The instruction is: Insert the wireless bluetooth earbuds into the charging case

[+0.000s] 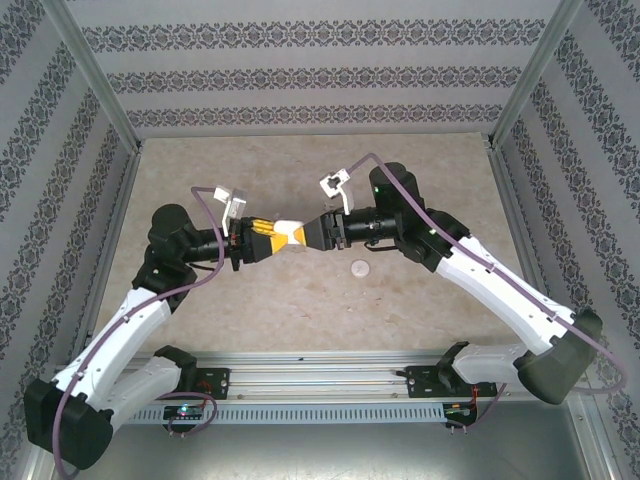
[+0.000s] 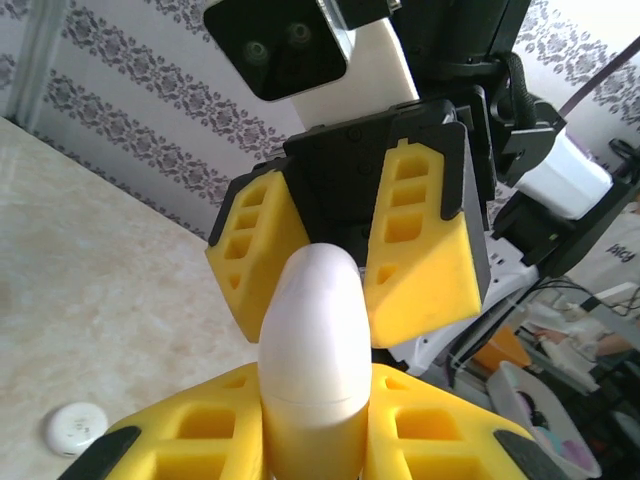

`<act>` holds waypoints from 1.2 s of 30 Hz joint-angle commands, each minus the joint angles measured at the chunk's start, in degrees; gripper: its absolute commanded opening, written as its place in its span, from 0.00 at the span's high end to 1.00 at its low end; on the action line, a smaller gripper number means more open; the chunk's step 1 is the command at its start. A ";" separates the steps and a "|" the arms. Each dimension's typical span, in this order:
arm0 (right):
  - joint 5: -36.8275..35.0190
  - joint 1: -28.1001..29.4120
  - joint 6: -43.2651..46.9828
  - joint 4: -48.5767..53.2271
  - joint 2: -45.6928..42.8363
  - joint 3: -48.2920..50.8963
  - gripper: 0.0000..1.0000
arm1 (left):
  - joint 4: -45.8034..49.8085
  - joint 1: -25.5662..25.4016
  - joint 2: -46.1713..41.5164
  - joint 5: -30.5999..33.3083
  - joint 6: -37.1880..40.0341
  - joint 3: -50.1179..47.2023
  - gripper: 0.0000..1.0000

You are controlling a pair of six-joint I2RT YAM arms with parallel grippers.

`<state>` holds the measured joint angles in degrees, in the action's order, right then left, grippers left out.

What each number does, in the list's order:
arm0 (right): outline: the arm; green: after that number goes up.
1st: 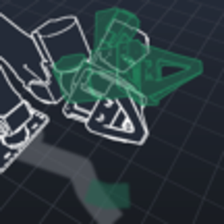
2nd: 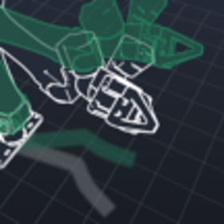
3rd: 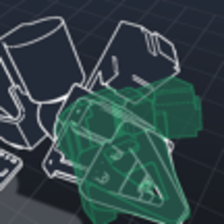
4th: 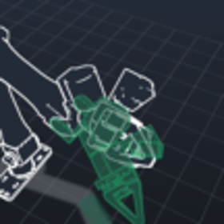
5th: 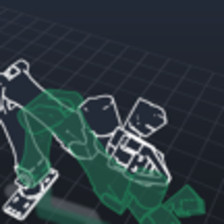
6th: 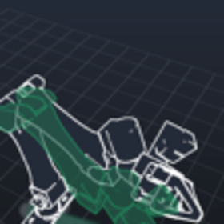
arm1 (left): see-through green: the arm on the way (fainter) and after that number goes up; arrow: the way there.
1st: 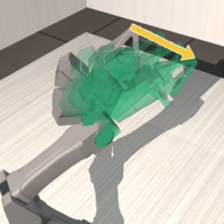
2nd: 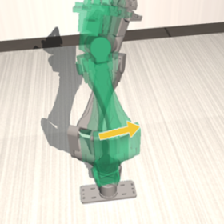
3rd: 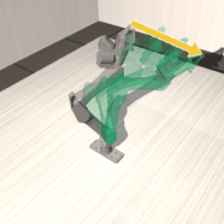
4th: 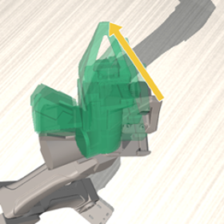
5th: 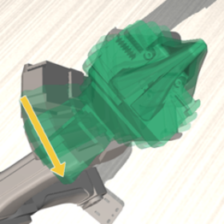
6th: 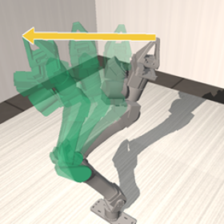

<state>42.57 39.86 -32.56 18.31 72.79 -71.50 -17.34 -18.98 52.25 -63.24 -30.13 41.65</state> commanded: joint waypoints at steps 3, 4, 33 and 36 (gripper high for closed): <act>-4.25 -2.23 -3.22 0.05 2.15 -0.48 0.52 | 4.34 -0.21 -4.06 -3.21 11.13 -0.74 0.94; -4.25 -2.38 -3.51 -0.19 2.25 -0.46 0.51 | 5.25 -0.19 -4.25 -2.99 12.13 -1.07 0.94; -23.61 -1.66 1.40 19.03 14.77 -11.90 0.45 | 19.41 3.40 -16.86 16.45 17.42 -14.03 0.94; -28.98 -0.30 4.76 22.50 21.51 -17.72 0.45 | 22.15 3.45 -19.01 18.67 17.80 -14.48 0.93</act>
<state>21.67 38.04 -32.64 34.92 89.49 -84.23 0.95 -16.34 35.35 -47.86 -13.72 27.81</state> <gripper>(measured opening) 0.546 0.127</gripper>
